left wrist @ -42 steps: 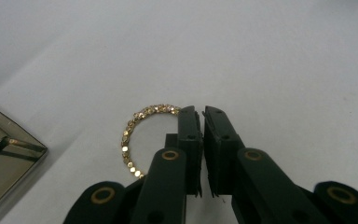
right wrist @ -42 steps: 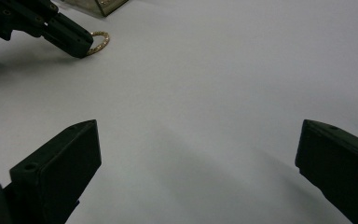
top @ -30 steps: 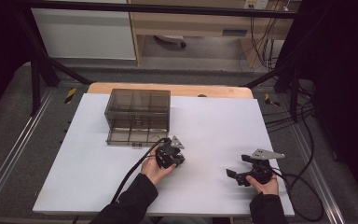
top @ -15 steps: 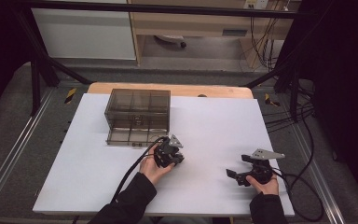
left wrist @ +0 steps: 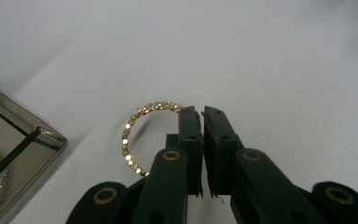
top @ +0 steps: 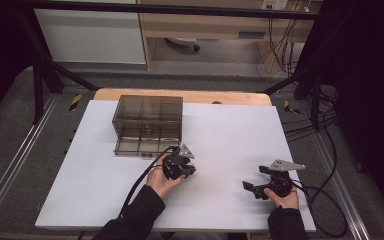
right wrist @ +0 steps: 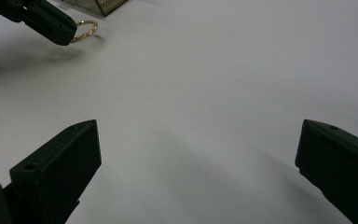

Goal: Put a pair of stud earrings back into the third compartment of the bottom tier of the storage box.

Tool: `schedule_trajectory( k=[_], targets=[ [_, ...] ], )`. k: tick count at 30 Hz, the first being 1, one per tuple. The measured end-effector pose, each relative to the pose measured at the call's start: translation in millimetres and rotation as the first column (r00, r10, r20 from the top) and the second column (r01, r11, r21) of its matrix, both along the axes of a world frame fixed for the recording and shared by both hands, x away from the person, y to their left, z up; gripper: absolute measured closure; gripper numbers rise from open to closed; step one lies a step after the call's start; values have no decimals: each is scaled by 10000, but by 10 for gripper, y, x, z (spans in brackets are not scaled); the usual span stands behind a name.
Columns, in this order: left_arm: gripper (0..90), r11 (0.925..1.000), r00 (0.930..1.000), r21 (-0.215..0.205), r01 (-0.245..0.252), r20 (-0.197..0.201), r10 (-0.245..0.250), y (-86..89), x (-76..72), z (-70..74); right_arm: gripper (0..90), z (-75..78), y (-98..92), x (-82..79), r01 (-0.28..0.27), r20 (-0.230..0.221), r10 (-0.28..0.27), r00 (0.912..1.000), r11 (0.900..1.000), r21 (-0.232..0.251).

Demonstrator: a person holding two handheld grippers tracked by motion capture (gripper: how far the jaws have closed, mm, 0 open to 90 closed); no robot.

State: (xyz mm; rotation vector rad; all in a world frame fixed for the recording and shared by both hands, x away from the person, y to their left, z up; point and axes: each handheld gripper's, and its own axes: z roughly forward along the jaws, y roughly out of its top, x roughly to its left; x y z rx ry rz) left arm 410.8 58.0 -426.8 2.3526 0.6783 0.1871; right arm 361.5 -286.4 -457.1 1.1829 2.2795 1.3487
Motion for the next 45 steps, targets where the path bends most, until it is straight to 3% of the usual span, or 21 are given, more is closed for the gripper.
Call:
schedule_trajectory(
  k=[21, 45],
  targets=[
    [857, 10000, 10000, 50, -68, -48, 68, 148, -44, 155, 8, 0, -1, 1, 2, -9, -2, 10000, 10000, -19],
    [857, 9992, 9992, -25, -407, -3, 407, 391, 18, 358, 7, 1, 0, -1, 11, -29, -11, 10000, 10000, -1]
  ],
)
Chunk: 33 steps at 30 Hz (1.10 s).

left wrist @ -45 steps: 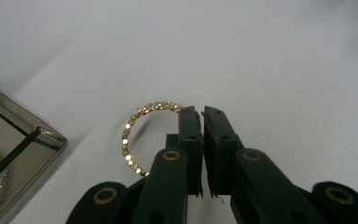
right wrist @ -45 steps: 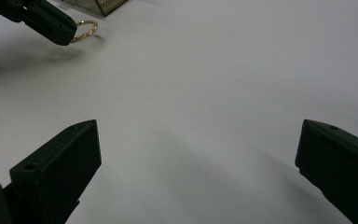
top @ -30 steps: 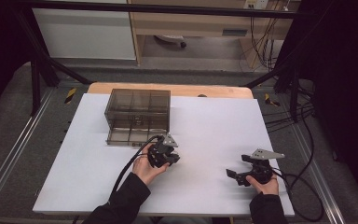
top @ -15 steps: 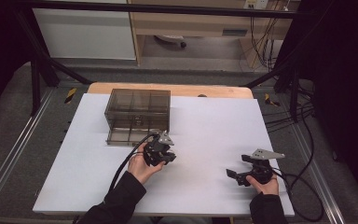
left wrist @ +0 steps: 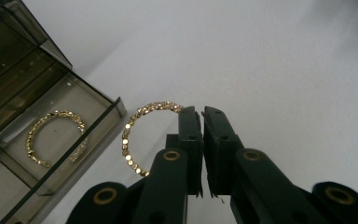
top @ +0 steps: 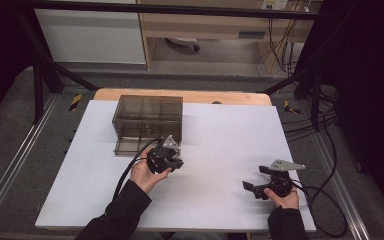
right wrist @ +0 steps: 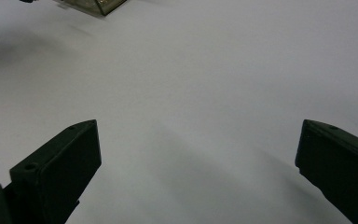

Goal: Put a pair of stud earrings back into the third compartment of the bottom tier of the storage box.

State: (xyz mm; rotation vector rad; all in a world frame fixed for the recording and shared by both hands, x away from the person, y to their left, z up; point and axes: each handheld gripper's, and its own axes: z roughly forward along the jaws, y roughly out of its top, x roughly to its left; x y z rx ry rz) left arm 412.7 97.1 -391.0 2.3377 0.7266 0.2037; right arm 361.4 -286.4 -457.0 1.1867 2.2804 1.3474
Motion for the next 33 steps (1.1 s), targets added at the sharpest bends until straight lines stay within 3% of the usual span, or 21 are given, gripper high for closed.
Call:
schedule_trajectory(
  k=[23, 33],
  targets=[
    [857, 9987, 9986, -38, -514, 147, 515, 232, 128, 177, 8, 1, -2, 0, -1, 19, 1, 10000, 10000, -17],
    [857, 9965, 9964, 9, -830, 156, 830, 293, 241, 169, 8, 0, -1, 0, 0, 10, 0, 10000, 10000, -16]
  ],
)
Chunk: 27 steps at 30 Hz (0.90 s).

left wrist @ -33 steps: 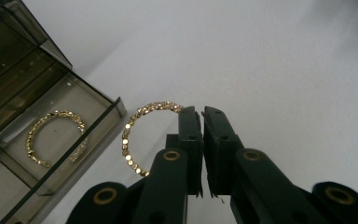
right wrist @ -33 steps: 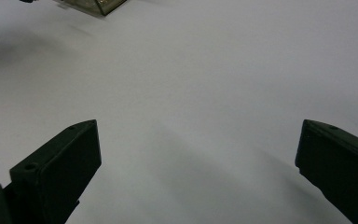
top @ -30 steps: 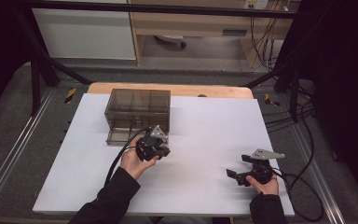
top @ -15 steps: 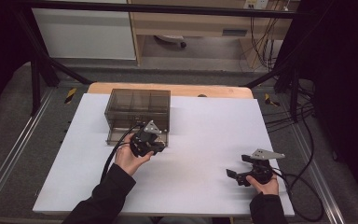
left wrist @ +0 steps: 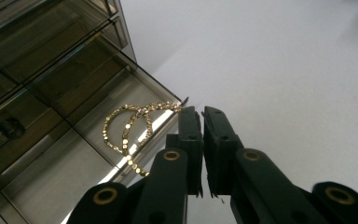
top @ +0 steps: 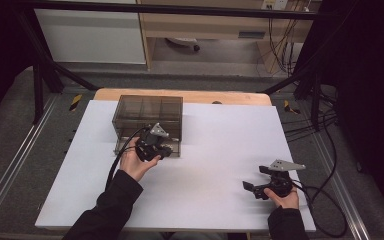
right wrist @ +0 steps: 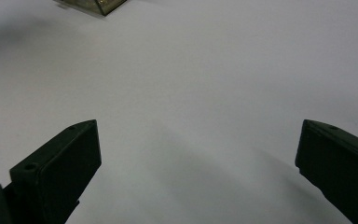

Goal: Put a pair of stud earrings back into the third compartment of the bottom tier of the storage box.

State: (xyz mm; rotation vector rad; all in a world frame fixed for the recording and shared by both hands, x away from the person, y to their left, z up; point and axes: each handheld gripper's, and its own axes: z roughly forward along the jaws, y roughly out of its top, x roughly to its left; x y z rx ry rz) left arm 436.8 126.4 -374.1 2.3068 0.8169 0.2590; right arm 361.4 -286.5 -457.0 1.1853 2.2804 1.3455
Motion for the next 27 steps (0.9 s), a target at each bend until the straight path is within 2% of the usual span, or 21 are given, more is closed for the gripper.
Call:
schedule_trajectory(
  k=[9, 27],
  targets=[
    [857, 9997, 9996, 47, -255, -103, 256, -6, 117, -53, 8, -1, -1, 2, 3, -1, -3, 10000, 10000, -15],
    [857, 9985, 9985, 83, -540, -13, 540, -74, 268, -170, 8, 2, -1, -1, 7, -10, -7, 10000, 10000, 14]
  ],
)
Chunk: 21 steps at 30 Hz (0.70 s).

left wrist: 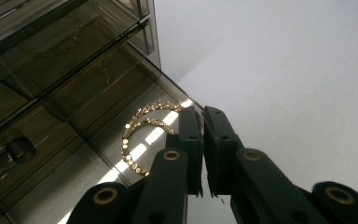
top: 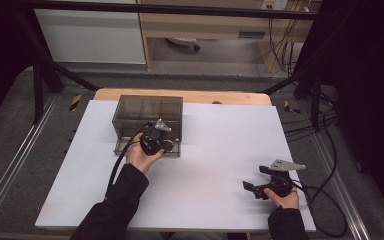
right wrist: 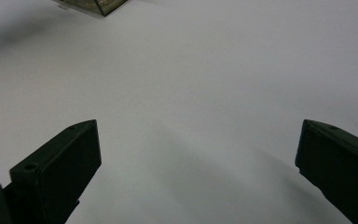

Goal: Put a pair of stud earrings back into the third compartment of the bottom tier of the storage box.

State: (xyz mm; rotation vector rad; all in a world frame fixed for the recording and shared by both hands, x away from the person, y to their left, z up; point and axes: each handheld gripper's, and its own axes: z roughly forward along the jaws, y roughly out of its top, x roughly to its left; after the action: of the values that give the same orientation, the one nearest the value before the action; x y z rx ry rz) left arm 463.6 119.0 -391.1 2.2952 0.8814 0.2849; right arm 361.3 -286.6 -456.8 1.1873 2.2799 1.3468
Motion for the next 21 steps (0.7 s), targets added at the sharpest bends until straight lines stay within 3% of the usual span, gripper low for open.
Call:
schedule_trajectory(
  k=[21],
  targets=[
    [857, 9994, 9999, 324, -119, 66, 117, -13, 121, -191, 8, -2, 0, 1, -11, 15, 11, 10000, 10000, -13]
  ],
)
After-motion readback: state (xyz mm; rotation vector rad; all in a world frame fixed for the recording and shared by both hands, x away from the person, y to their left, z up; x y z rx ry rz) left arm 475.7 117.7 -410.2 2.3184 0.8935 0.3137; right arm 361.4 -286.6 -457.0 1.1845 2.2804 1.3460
